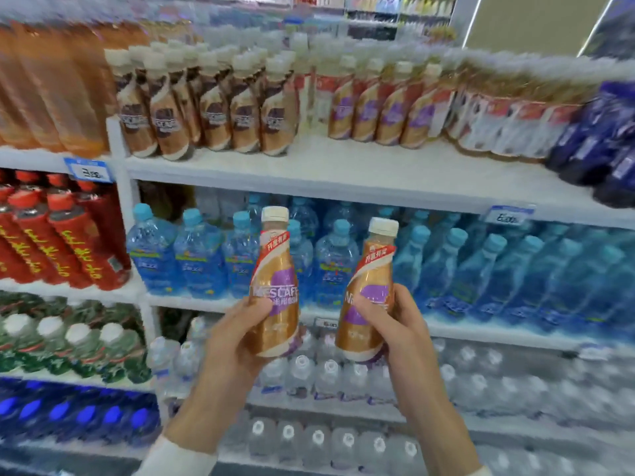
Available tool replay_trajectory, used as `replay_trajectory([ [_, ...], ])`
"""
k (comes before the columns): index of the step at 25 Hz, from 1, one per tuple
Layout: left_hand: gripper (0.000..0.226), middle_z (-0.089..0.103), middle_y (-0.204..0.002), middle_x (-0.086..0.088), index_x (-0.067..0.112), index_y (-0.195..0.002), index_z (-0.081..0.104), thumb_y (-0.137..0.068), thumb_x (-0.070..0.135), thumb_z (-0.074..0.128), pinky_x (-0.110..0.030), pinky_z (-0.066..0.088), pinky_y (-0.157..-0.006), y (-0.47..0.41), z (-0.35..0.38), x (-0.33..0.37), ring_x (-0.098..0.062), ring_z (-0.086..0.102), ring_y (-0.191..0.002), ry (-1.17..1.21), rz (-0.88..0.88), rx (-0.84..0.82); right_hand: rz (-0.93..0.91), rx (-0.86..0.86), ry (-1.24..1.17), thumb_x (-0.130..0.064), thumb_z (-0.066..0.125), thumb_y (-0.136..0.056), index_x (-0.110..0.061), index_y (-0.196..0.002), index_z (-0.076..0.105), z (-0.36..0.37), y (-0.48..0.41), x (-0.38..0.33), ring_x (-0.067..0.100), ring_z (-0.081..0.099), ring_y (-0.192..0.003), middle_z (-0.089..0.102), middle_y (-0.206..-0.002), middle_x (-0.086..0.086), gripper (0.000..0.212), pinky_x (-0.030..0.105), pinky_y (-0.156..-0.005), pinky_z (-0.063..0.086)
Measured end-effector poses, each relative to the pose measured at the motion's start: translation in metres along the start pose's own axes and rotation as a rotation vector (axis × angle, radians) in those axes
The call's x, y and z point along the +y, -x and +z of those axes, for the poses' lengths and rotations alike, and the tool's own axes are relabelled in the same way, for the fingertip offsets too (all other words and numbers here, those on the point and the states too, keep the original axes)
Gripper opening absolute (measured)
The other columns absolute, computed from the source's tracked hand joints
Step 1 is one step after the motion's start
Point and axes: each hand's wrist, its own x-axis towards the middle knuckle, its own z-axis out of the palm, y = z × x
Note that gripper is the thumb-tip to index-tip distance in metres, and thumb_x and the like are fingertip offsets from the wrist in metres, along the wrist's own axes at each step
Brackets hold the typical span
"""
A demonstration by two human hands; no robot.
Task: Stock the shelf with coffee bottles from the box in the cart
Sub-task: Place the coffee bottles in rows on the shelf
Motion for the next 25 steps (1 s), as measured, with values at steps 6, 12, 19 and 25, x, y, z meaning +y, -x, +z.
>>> replay_trajectory([
  [6,0.039,0.071,-0.094,-0.025,0.002,-0.096,0.076,-0.065,0.026,0.072,-0.038,0.063,-0.064,-0.028,0.051,-0.018,-0.038,0.073,-0.075,-0.040,-0.062,-0.141,-0.041,0.092,-0.046,-0.043,0.082,-0.065,-0.024,-0.100,0.071,-0.038,-0.022,-0.014,0.012,0.072,-0.079,0.075,-0.092,0.000,0.041,0.019,-0.062,0.054],
  [12,0.037,0.072,-0.095,-0.024,0.009,-0.090,0.081,-0.056,0.026,0.083,-0.039,0.063,-0.065,-0.079,0.084,-0.008,-0.040,0.071,-0.081,-0.046,-0.074,-0.281,-0.094,0.130,0.002,-0.040,0.083,-0.067,-0.027,-0.096,0.070,-0.043,-0.062,-0.038,0.012,0.073,-0.079,0.075,-0.091,-0.001,0.034,0.021,-0.059,0.056],
  [19,0.055,0.076,-0.108,-0.014,0.018,-0.111,0.073,-0.064,0.043,0.088,-0.039,0.061,-0.076,-0.166,0.148,0.041,-0.034,0.075,-0.095,-0.197,0.180,-0.401,-0.356,0.225,0.068,-0.039,0.086,-0.071,-0.030,-0.107,0.065,-0.031,-0.146,-0.100,0.006,0.073,-0.083,0.075,-0.096,-0.011,0.043,0.015,-0.061,0.054],
  [25,0.042,0.076,-0.111,0.007,0.034,-0.116,0.067,-0.076,0.033,0.082,-0.023,0.058,-0.078,-0.232,0.200,0.052,-0.011,0.072,-0.102,-0.395,0.357,-0.453,-0.362,0.179,0.177,-0.029,0.085,-0.079,-0.035,-0.110,0.056,-0.056,-0.234,-0.129,0.004,0.069,-0.094,0.069,-0.101,-0.016,0.043,0.018,-0.064,0.056],
])
